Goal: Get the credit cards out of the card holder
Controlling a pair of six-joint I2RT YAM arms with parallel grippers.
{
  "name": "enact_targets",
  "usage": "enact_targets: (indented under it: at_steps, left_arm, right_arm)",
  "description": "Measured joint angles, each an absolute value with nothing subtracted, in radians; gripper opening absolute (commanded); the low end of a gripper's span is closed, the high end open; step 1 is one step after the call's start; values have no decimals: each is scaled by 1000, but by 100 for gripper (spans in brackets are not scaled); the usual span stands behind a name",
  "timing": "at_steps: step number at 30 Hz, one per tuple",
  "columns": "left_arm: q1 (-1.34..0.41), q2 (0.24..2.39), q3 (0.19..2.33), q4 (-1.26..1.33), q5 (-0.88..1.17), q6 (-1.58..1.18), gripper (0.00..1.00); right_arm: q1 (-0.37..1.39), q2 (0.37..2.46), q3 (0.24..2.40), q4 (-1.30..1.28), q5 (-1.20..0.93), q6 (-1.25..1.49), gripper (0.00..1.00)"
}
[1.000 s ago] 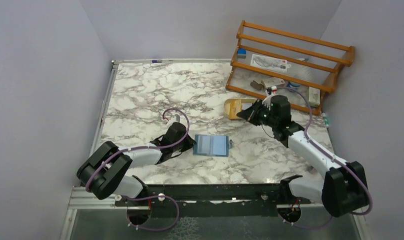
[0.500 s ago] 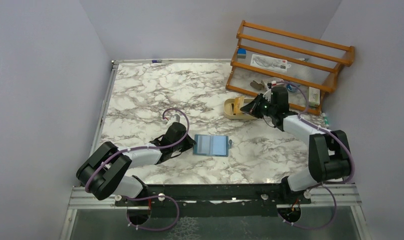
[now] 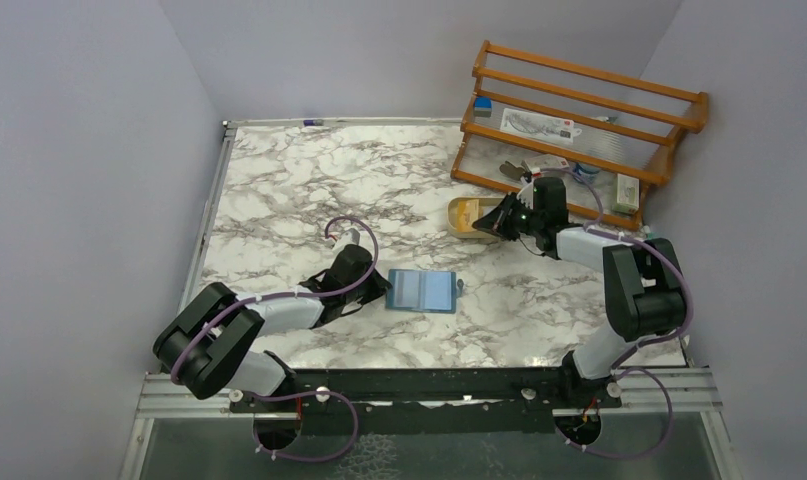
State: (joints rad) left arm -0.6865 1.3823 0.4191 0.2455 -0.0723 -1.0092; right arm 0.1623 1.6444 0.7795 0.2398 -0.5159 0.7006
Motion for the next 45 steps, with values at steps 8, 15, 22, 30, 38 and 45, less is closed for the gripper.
enact_targets:
  at_steps: [8,15,22,30,38,45]
  left_arm:
    - [-686,1392,431,243,-72,-1005,0]
    - [-686,1392,431,241,-72,-1005,0]
    - [-686,1387,431,236,-73,-1005,0]
    - [-686,1383,431,230,-73,-1005,0]
    - [-686,1383,431,230,-72,-1005,0]
    - [-686,1383,431,230,-72,-1005,0]
  right_arm:
    - [162,1662,791,245,-515,698,1]
    - [157,1697,830,247,-515,702,1]
    - [144,1729,862,244,-516,708,1]
    - [142,1738,877,245,-542,707,2]
    - [142,1761,924,200,-575,674,30]
    - [142,1759,1003,83,-549,618,45]
